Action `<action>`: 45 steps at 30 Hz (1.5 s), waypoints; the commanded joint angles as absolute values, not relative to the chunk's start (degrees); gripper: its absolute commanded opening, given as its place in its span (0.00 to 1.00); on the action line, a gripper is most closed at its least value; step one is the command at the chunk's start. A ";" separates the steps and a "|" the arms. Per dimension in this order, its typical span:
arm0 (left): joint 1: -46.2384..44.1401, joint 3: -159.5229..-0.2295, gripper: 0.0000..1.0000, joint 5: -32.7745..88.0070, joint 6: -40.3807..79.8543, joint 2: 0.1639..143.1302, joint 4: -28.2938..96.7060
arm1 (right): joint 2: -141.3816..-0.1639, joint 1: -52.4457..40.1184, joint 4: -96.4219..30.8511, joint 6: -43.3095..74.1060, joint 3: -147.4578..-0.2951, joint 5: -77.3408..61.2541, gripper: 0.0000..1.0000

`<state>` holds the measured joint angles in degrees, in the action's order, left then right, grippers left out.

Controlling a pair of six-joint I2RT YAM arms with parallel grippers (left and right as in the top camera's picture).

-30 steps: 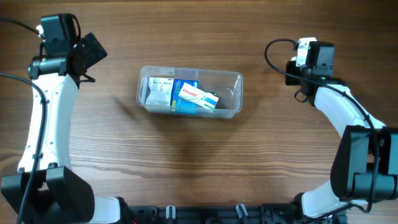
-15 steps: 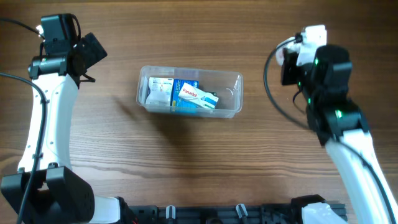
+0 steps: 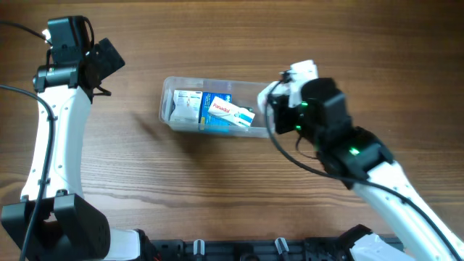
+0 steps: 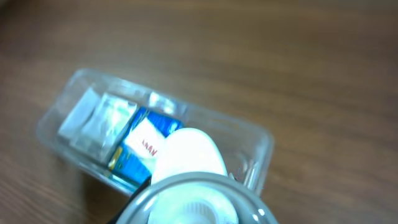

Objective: Pack container
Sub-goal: 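Lift the dropper bottle and carry it over the container, then lower the dropper bottle into the container's right end, release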

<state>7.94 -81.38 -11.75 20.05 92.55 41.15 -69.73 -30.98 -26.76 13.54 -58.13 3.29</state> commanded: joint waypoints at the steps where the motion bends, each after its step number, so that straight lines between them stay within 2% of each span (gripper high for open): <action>1: 8.16 -81.78 1.00 -12.08 19.79 91.94 41.01 | -76.27 -32.84 -24.73 15.18 -58.83 6.63 0.04; 10: 8.16 -81.78 1.00 -12.08 19.79 91.94 41.01 | -82.63 -32.84 -18.63 18.28 -58.83 15.03 0.04; 20: 8.16 -81.78 1.00 -12.08 19.79 91.94 41.01 | -88.38 -32.84 -20.18 24.27 -58.83 15.44 0.04; 33: 8.16 -81.78 1.00 -12.08 19.79 91.94 41.01 | -96.97 -32.82 -17.80 24.16 -58.83 18.44 0.04; 45: 8.16 -81.78 1.00 -12.08 19.79 91.94 41.01 | -97.36 -32.82 -17.15 25.52 -58.83 19.51 0.05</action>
